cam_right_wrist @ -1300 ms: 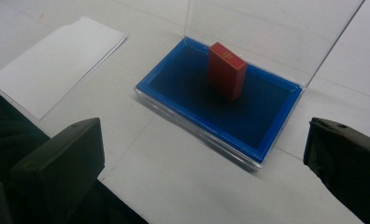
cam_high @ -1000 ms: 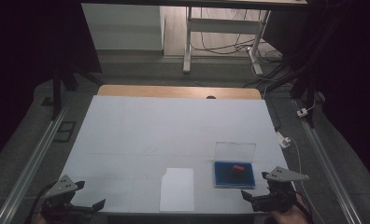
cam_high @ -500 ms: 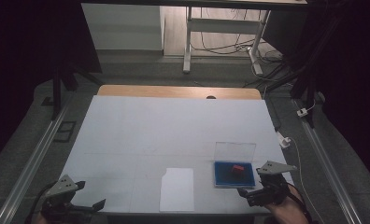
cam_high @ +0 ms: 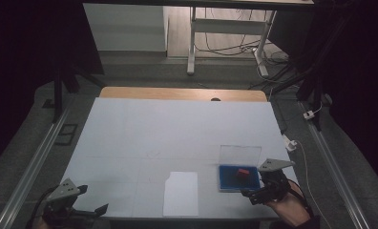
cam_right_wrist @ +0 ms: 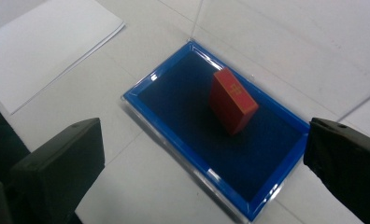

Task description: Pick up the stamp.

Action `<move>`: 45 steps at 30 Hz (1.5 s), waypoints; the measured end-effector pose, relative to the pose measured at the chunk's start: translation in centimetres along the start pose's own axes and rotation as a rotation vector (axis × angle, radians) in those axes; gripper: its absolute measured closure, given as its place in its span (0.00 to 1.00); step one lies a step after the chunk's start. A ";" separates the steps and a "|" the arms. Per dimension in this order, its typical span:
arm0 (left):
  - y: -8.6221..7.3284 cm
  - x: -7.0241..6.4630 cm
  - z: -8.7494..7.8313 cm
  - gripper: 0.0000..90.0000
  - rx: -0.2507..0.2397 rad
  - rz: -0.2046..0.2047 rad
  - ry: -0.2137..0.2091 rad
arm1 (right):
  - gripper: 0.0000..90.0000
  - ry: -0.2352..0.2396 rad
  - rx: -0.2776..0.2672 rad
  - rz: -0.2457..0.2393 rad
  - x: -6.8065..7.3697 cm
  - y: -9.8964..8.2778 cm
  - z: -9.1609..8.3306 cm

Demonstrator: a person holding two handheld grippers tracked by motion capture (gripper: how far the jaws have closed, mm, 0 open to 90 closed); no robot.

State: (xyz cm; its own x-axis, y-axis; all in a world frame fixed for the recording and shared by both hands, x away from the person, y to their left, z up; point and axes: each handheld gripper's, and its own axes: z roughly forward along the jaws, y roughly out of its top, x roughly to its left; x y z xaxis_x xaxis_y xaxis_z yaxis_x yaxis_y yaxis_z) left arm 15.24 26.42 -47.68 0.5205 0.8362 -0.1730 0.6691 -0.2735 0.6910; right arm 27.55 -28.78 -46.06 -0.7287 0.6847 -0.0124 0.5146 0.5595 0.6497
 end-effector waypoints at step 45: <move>0.2 -0.2 0.3 0.03 0.035 0.026 -0.003 | 0.88 0.121 0.094 -0.150 -3.5 2.3 3.3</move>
State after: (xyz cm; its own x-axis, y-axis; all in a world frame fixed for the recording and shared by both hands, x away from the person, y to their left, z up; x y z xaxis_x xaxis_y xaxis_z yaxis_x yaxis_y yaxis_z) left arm 15.43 26.03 -47.77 0.5392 0.8274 -0.1571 0.6735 -0.3117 0.6703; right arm 32.76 -28.39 -47.01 -0.8464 0.5325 -0.0089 0.4320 0.6961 0.5734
